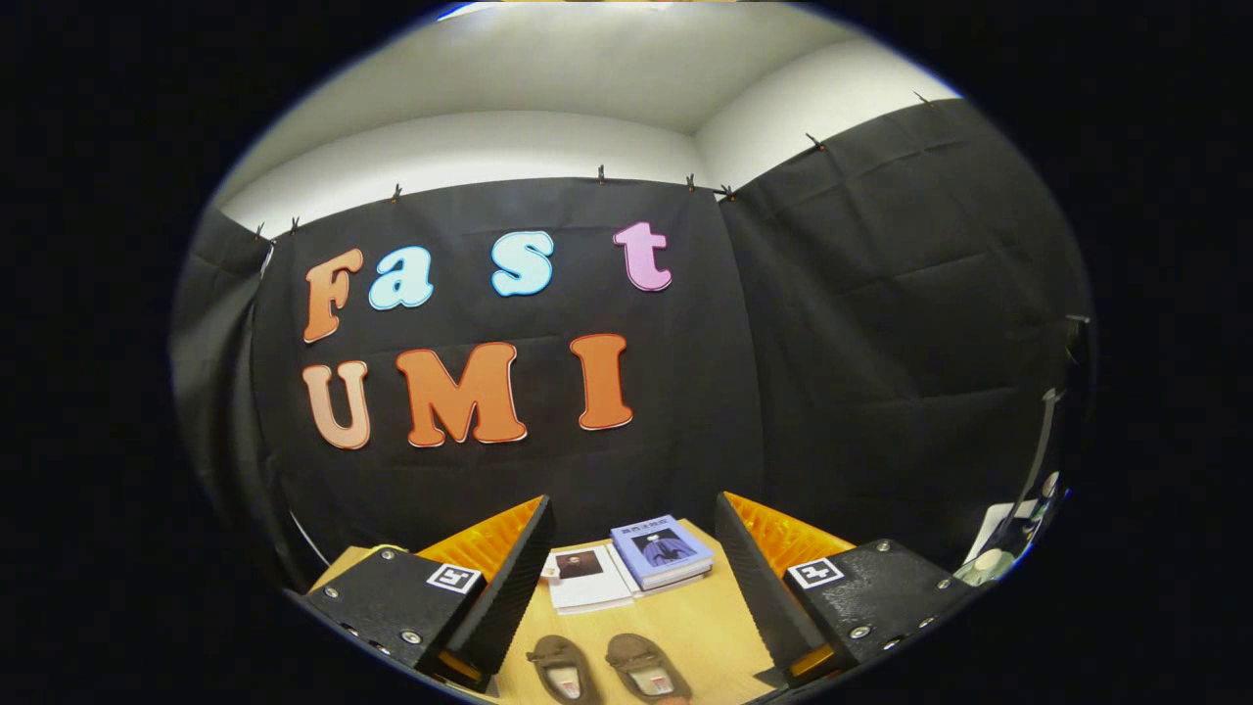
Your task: Open the storage box then place both shoes into the box .Put the left shoe in first, then the right shoe, with the right side of both shoes facing outward in a uniform manner.
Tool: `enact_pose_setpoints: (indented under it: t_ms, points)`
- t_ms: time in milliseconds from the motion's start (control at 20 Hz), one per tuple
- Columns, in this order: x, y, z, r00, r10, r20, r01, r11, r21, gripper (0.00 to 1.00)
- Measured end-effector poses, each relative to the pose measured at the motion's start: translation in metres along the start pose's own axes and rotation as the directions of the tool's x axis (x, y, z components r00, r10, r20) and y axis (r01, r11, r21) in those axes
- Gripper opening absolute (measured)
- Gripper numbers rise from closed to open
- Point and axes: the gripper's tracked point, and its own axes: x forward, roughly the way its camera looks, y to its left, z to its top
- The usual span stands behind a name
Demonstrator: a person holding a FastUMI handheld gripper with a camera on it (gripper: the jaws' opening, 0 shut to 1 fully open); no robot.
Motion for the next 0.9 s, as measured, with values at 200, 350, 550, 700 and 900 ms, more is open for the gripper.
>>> enact_pose_setpoints:
  t_ms: [200,350,550,700,900]
  points:
    - [0.012,0.026,-0.039,0.991,0.11,-0.082,-0.103,0.991,0.085,0.98]
    - [0.019,0.065,-0.098,0.949,0.242,-0.203,-0.212,0.964,0.162,0.98]
    - [0.024,0.103,-0.187,0.854,0.351,-0.383,-0.263,0.928,0.265,0.98]
    - [0.017,0.139,-0.243,0.753,0.464,-0.466,-0.286,0.869,0.403,0.98]
    - [0.014,0.169,-0.301,0.646,0.547,-0.532,-0.255,0.812,0.525,0.98]
